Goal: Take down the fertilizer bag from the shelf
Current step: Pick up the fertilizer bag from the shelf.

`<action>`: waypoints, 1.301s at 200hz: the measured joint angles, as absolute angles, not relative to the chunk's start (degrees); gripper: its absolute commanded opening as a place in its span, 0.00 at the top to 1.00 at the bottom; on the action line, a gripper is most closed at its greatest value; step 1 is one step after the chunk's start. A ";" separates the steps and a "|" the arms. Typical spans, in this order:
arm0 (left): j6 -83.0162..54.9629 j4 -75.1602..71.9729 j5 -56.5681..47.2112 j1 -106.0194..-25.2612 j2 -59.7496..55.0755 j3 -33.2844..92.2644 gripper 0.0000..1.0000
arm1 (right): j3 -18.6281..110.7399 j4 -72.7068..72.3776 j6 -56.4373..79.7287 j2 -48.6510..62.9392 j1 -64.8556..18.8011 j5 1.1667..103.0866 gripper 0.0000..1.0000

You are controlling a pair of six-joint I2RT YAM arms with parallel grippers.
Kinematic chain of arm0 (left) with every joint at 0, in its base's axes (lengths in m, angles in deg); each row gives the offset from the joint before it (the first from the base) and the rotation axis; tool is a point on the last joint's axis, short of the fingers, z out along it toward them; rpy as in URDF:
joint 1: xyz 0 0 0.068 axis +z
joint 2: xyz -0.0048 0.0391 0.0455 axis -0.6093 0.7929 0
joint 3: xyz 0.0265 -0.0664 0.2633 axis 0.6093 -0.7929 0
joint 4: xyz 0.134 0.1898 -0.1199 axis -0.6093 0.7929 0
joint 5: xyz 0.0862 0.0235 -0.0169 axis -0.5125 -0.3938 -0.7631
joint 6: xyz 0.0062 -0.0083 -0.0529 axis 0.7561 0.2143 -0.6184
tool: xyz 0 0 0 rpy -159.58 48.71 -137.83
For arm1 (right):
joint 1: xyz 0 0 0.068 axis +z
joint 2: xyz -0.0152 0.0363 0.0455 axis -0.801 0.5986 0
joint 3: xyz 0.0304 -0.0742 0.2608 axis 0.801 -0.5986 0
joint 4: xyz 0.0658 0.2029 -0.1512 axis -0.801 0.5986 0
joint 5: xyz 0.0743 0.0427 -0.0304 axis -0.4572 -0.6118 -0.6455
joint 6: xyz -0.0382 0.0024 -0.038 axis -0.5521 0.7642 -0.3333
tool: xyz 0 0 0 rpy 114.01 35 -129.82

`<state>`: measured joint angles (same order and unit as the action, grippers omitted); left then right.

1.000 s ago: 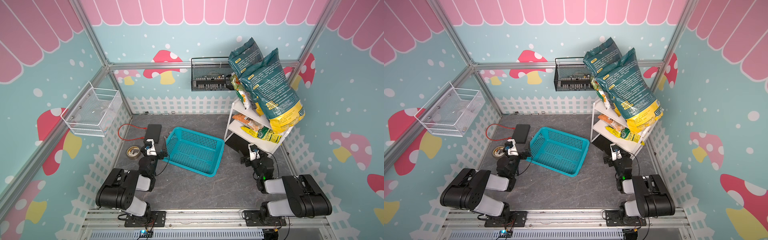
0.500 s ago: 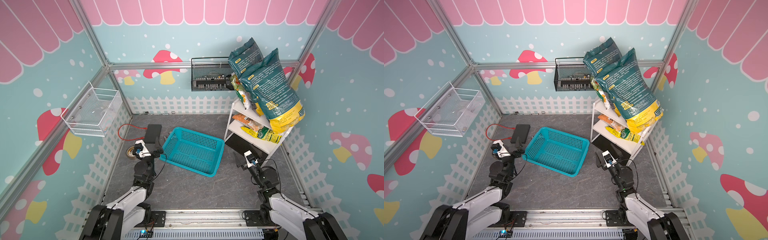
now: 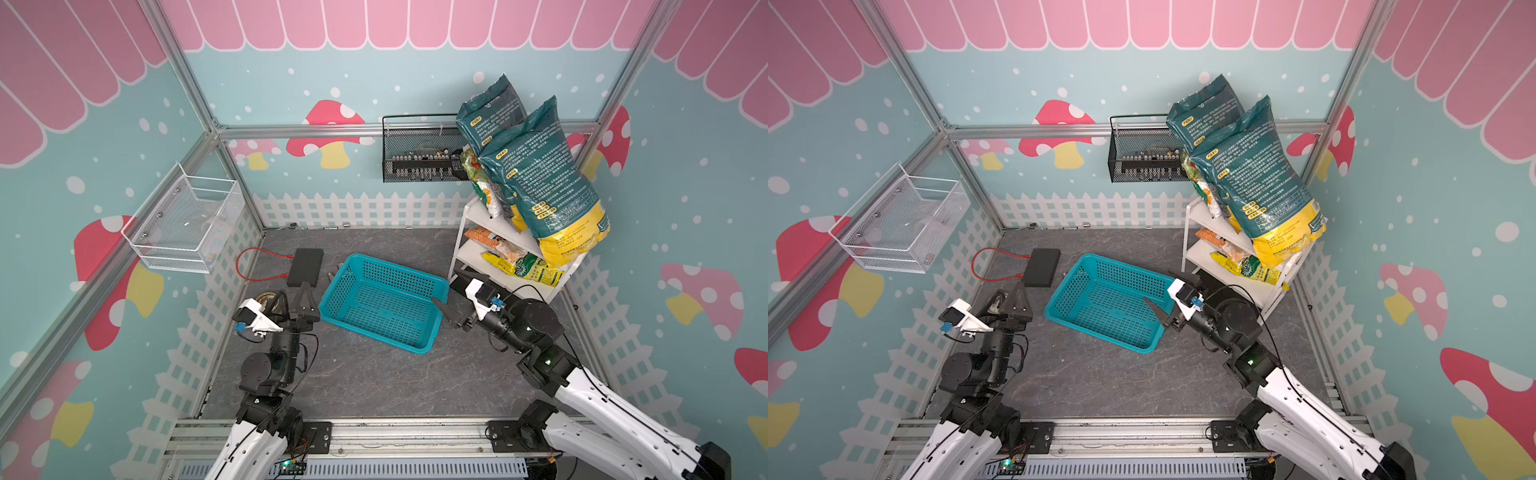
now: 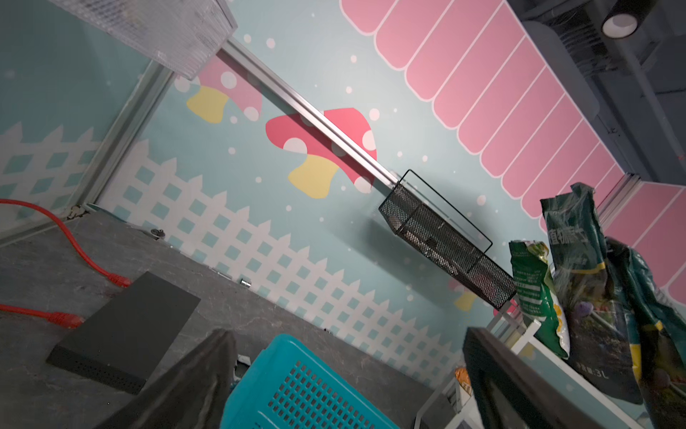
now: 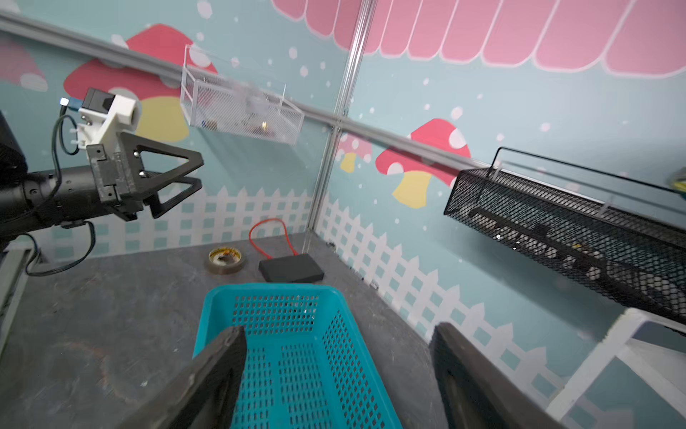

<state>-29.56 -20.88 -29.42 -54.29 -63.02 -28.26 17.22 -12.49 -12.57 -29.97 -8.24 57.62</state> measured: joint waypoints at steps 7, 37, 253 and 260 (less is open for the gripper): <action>-29.49 -20.44 -28.77 -54.29 -61.19 -27.34 0.01 | 22.51 -8.34 -12.79 -27.33 -6.25 60.60 0.18; -29.49 -19.13 -28.26 -54.29 -54.61 -24.81 0.01 | 44.94 8.49 -12.26 -15.13 -3.34 72.75 0.01; -32.38 -17.66 -32.74 -54.29 -57.10 -25.64 0.01 | 71.71 30.06 -20.04 -5.08 -18.49 119.63 0.17; -32.40 -17.66 -32.72 -54.29 -57.04 -25.64 0.00 | 72.15 30.11 -20.04 -4.79 -18.73 119.70 0.17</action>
<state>-32.40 -17.66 -32.72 -54.29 -57.04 -25.64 72.15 30.11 -20.04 -4.79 -18.73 119.70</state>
